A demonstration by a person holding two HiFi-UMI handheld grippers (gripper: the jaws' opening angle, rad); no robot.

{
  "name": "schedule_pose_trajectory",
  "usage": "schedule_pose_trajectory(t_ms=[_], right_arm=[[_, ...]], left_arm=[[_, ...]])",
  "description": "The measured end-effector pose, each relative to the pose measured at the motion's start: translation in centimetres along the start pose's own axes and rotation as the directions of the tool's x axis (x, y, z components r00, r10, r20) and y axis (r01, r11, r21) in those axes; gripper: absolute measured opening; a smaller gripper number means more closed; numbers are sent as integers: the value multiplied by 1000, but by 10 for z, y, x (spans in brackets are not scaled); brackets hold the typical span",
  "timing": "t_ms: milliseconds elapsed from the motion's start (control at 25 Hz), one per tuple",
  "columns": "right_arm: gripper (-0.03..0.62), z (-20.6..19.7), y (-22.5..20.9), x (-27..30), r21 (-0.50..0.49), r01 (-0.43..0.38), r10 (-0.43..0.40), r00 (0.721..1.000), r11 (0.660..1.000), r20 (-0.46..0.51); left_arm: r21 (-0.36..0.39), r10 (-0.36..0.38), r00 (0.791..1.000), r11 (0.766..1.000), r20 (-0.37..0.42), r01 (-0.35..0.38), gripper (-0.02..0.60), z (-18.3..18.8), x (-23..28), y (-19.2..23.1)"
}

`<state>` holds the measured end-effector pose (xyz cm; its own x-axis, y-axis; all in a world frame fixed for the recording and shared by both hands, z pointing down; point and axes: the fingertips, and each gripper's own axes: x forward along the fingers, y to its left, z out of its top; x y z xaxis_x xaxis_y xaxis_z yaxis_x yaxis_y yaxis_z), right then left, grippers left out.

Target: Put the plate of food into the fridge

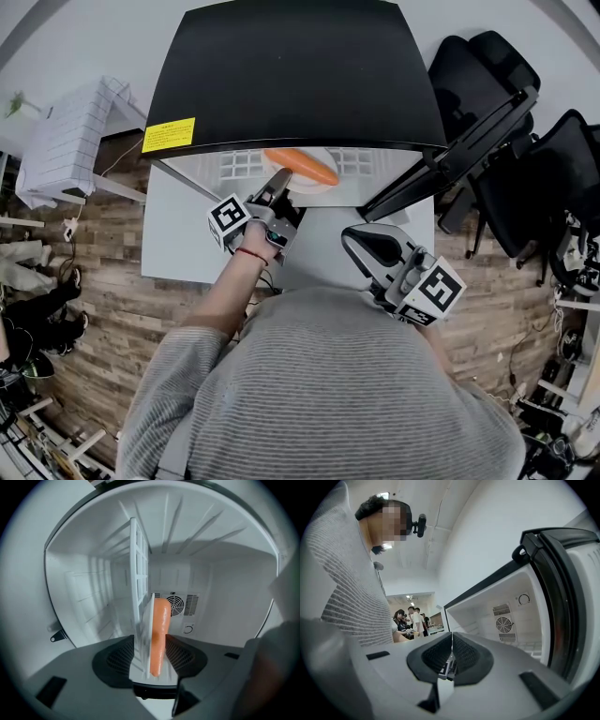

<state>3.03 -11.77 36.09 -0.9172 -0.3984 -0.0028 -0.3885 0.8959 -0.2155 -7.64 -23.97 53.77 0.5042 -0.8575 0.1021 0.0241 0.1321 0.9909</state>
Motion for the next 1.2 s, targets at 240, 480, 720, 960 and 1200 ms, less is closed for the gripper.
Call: schedule_pose_trajectory(t_ms=[240,480,720,960,1200], right_arm=[[14,0,1,-2,-2,-3,3,1000,1000,4],[14,0,0,-1,-3,-11,11,1000,1000,4],[14,-2,4,2,-1,-26,26,1000,1000,4],[14,-2,4,3,-3,-40,40,999,999,7],[14,-2,5,0,-4,-46,46,999,999,10]], left_arm=[[160,8,999,987,-53,1,230,-7,-16,-3],[435,68,984,900,-164,11,229,-32,-32,-3],[731,226,964,680,-141,-53,229,-33,-46,3],[937,356,932,344,-65,-66,227,-35,-51,0],[987,399,917,153,-19,-46,227,-43,-50,-1]])
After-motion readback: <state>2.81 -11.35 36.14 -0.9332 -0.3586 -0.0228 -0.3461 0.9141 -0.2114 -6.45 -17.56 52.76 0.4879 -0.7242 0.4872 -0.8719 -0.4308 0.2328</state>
